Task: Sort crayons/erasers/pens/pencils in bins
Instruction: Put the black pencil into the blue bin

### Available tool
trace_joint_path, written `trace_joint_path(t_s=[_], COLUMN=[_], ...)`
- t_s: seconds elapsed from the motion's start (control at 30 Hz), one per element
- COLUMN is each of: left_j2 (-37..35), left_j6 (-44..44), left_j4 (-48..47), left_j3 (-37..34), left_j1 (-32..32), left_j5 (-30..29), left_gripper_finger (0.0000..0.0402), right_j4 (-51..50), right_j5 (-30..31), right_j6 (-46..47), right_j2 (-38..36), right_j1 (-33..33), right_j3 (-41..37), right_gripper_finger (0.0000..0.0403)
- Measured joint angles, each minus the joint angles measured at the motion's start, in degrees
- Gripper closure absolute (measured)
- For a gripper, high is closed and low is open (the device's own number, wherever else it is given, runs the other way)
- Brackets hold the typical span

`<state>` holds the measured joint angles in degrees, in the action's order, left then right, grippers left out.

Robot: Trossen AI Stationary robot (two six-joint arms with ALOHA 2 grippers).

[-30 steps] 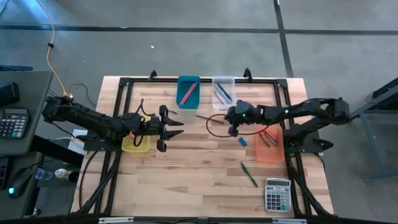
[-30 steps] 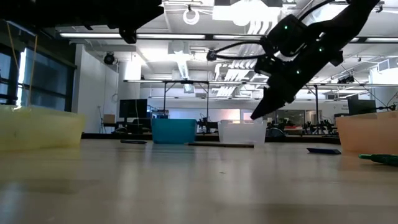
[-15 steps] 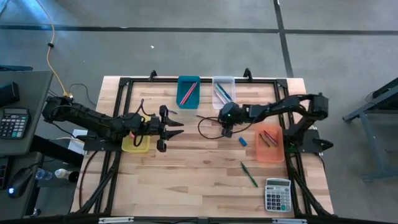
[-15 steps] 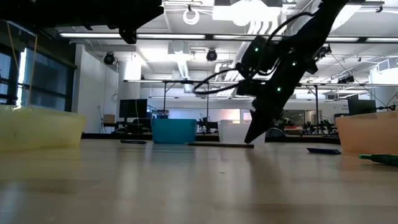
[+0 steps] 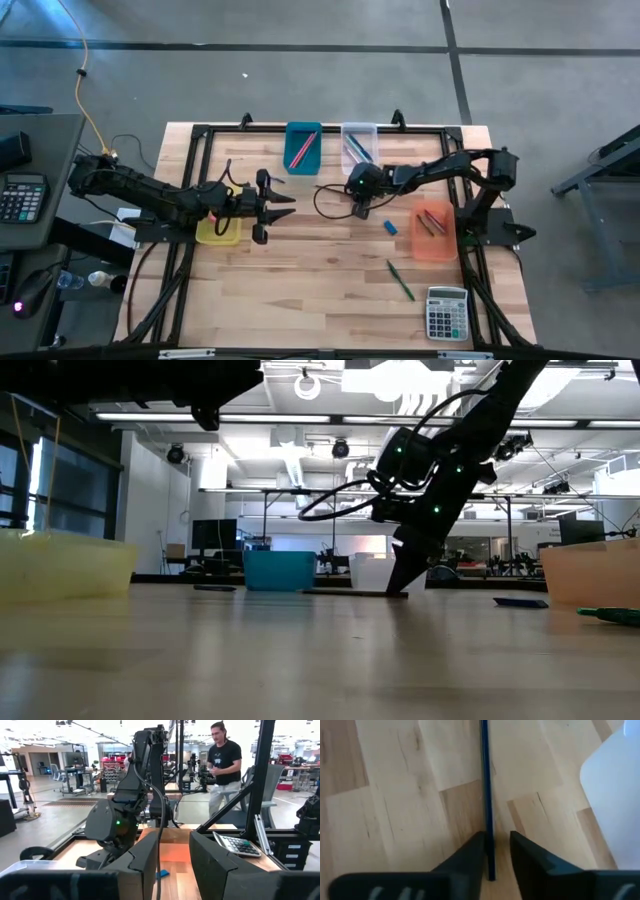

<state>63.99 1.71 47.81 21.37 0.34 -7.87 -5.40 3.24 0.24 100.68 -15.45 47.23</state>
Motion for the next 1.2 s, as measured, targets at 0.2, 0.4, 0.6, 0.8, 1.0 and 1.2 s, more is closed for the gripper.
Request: trace_joint_path(t_s=[0.2, 0.4, 0.6, 0.8, 1.0, 1.2], left_j2=[0.0, 0.0, 0.0, 0.0, 0.0, 0.0], left_j6=[0.0, 0.0, 0.0, 0.0, 0.0, 0.4], left_j4=[0.0, 0.0, 0.0, 0.0, 0.1, 1.2], left_j3=[0.0, 0.0, 0.0, 0.0, 0.0, 0.0], left_j1=[0.0, 0.0, 0.0, 0.0, 0.0, -1.0], left_j5=[-0.6, -4.1, -5.0, -4.9, -4.8, -5.0], left_gripper_finger=[0.0300, 0.0300, 0.0300, 0.0300, 0.0300, 0.0300], right_j4=[-0.4, -1.1, -3.4, -6.2, -3.9, 5.3], right_j5=[-0.5, -0.7, -2.2, -2.0, -2.0, -1.0], right_j6=[0.4, 2.9, 7.4, 10.4, 15.1, 19.2], right_j2=[0.0, -1.2, -6.2, -11.2, -15.2, -16.2], right_j1=[0.1, 0.9, 2.3, 4.6, 6.2, 5.9], right_j3=[-0.1, -0.2, -0.4, -0.4, -0.4, -0.3], right_gripper_finger=[0.0393, 0.0386, 0.0397, 0.0397, 0.0396, 0.0396])
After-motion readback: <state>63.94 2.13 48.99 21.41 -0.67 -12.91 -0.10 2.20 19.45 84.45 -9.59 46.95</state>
